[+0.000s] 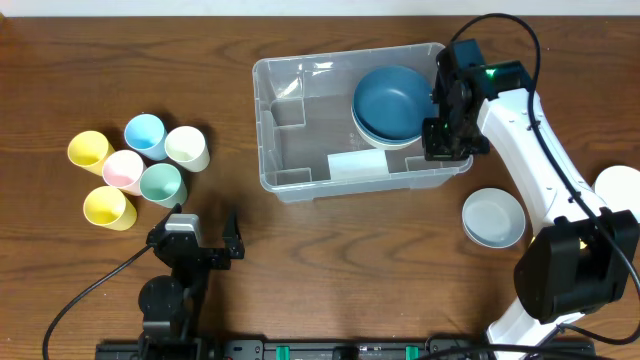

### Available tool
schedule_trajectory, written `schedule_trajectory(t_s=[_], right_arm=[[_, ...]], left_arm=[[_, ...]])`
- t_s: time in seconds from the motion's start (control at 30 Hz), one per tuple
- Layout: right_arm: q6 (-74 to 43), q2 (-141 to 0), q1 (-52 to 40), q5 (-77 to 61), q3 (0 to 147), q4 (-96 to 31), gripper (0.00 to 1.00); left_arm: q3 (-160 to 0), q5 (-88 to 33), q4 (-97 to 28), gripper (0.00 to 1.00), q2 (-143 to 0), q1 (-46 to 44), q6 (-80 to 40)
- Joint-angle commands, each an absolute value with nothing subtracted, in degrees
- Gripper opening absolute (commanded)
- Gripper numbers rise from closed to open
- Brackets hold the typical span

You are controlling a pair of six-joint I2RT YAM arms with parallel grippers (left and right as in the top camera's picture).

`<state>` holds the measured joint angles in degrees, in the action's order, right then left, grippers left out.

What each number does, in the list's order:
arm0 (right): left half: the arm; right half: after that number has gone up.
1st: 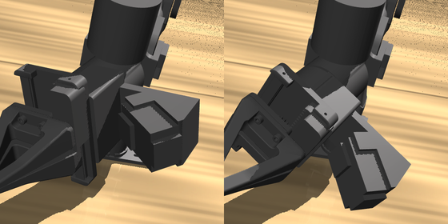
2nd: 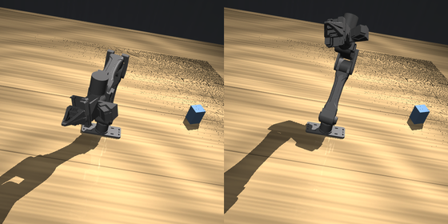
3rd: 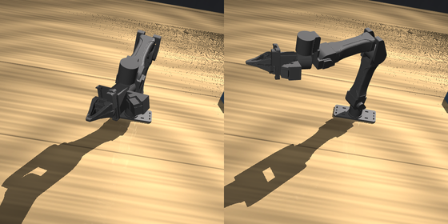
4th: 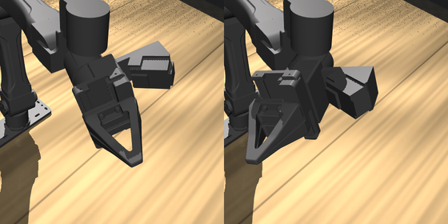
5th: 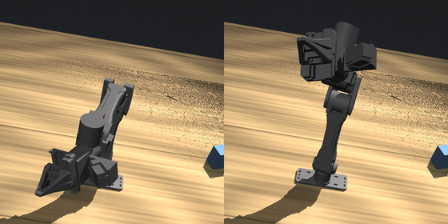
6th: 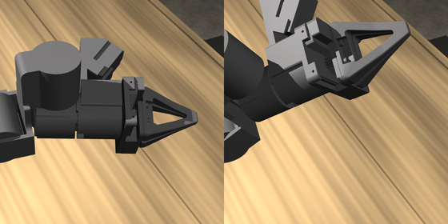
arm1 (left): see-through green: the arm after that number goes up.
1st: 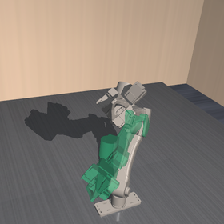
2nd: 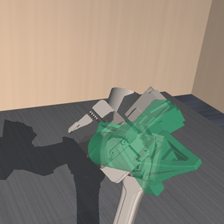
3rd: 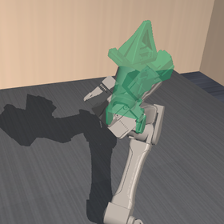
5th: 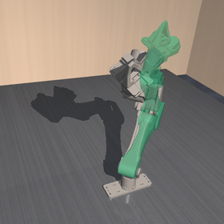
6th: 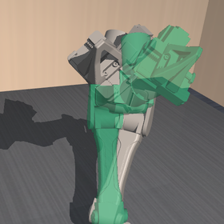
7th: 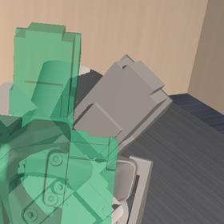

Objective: Pack container
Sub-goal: 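Carry the second blue bowl into the container and stack it, then release, then move the right gripper to the light grey bowl and grasp its rim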

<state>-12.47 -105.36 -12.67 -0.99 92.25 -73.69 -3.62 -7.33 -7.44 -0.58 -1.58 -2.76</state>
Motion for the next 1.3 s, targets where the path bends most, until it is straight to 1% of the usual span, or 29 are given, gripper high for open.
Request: schedule_trajectory(t_s=[0.0,0.3,0.6,1.27], right_arm=[[-11.49,-104.86,-12.84,-0.23,92.05,-74.52,0.01],[-11.49,-104.86,-13.93,-0.21,92.05,-77.78,0.01],[-11.53,-104.86,-16.12,-0.23,92.05,-78.67,0.01],[-11.99,-104.84,-17.04,-0.25,92.05,-80.49,0.01]], left_arm=[[-2.72,-7.99,-9.17,0.98,-0.23,-1.30,-2.24],[-2.72,-7.99,-9.17,0.98,-0.23,-1.30,-2.24],[-2.72,-7.99,-9.17,0.98,-0.23,-1.30,-2.24],[-2.72,-7.99,-9.17,0.98,-0.23,-1.30,-2.24]])
